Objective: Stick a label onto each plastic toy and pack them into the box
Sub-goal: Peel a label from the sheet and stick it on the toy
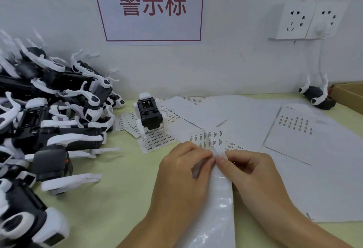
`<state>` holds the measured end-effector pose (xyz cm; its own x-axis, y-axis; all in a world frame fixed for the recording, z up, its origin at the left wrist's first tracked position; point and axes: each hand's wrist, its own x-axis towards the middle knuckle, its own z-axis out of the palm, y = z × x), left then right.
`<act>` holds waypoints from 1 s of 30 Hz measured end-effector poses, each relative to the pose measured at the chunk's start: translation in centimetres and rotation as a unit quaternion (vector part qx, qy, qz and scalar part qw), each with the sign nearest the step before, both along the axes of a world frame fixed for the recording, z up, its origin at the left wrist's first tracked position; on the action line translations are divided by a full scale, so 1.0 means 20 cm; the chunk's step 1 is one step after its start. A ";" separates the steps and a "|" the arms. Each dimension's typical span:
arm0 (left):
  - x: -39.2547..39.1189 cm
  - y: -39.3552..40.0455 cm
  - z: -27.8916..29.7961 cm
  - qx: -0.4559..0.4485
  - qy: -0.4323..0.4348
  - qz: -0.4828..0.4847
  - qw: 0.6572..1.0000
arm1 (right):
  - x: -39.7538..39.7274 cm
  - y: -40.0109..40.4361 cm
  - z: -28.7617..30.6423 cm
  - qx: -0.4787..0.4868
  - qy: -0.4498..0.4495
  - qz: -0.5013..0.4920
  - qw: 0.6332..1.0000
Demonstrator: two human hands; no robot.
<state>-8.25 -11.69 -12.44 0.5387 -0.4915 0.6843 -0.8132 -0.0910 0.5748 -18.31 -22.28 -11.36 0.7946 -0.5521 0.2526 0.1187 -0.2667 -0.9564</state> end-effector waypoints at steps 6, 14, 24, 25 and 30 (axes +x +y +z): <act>0.01 0.00 0.00 -0.015 0.011 -0.004 1.000 | 0.00 0.00 0.00 -0.008 0.010 0.006 1.000; 0.01 0.00 0.00 -0.017 0.023 -0.009 1.000 | 0.00 -0.01 -0.01 -0.025 0.024 -0.007 0.999; 0.02 0.00 0.00 -0.015 0.074 -0.014 0.997 | 0.00 -0.02 -0.02 0.000 0.041 -0.030 0.999; 0.02 0.00 0.01 -0.021 0.082 -0.012 0.996 | 0.00 -0.01 -0.02 0.009 0.039 -0.032 0.999; 0.00 0.00 0.02 -0.025 0.117 0.029 0.992 | 0.01 -0.02 -0.01 0.059 0.042 -0.043 0.996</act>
